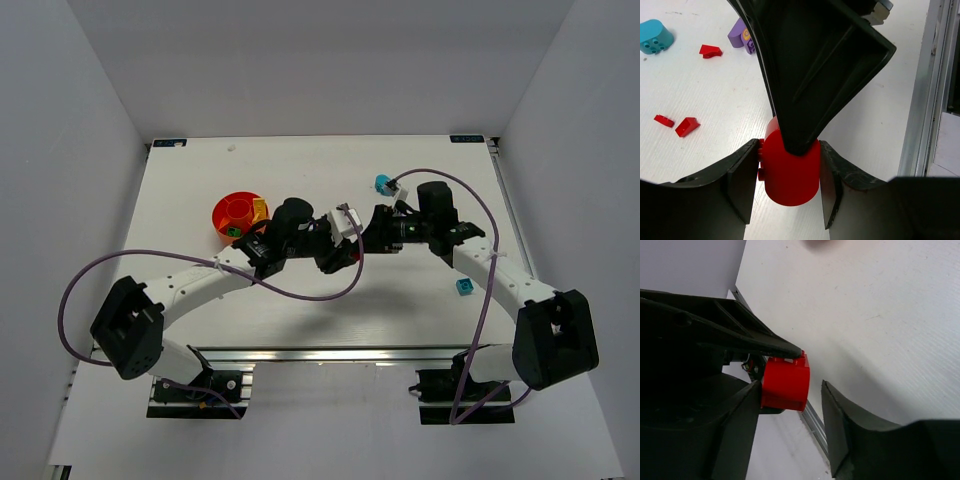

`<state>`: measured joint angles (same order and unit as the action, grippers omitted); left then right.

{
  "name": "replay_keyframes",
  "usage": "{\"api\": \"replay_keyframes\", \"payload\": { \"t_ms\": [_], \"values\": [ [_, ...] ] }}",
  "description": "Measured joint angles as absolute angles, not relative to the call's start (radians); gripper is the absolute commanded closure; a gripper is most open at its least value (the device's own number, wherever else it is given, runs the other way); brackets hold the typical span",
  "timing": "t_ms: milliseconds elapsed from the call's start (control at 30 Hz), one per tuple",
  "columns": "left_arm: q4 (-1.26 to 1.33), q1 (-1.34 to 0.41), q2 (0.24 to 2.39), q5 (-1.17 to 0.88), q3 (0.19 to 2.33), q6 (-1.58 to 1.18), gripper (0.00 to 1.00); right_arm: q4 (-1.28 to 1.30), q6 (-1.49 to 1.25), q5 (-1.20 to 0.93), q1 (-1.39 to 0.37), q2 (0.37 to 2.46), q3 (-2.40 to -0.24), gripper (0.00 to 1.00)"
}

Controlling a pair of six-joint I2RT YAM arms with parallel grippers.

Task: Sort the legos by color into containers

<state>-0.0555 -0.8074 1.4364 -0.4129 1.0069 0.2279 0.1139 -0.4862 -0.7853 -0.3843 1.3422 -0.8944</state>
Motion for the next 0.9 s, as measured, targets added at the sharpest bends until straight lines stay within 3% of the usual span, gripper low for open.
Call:
{"api": "replay_keyframes", "payload": {
  "t_ms": [167, 333, 533, 900],
  "values": [
    [-0.067, -0.807, 1.453, -0.405, 1.019, 0.23, 0.8, 0.118, -0.484, -0.785, -0.389, 1.344, -0.902, 0.65],
    [-0.076, -0.809, 1.457, -0.39, 1.029, 0.236, 0.61, 0.125, -0.485, -0.785, -0.389, 1.344, -0.905, 0.85],
    [-0.108, -0.81, 1.496, -0.382, 1.074, 0.245, 0.48, 0.157, -0.446, -0.741, -0.389, 1.344, -0.926, 0.88],
    [-0.185, -0.811, 1.553, -0.372, 1.146, 0.273, 0.4, 0.22, -0.368, -0.634, -0.417, 1.343, -0.96, 0.9]
  ]
}}
